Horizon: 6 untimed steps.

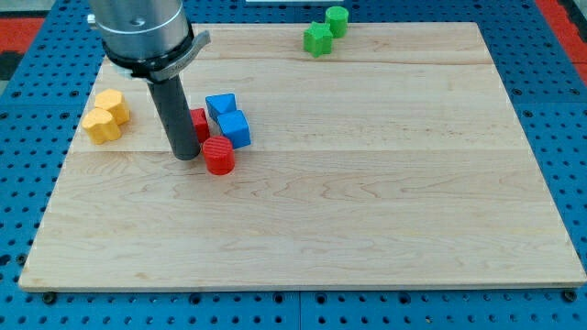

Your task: Keep yellow hexagon at center of the table

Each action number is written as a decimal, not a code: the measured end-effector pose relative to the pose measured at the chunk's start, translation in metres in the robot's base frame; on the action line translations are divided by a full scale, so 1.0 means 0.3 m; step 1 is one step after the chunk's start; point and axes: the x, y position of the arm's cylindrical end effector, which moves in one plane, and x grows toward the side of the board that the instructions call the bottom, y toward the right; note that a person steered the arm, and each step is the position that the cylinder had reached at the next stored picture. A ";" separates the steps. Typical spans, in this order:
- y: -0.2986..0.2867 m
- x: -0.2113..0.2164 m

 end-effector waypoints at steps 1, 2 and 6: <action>-0.033 0.146; -0.183 0.143; -0.315 -0.324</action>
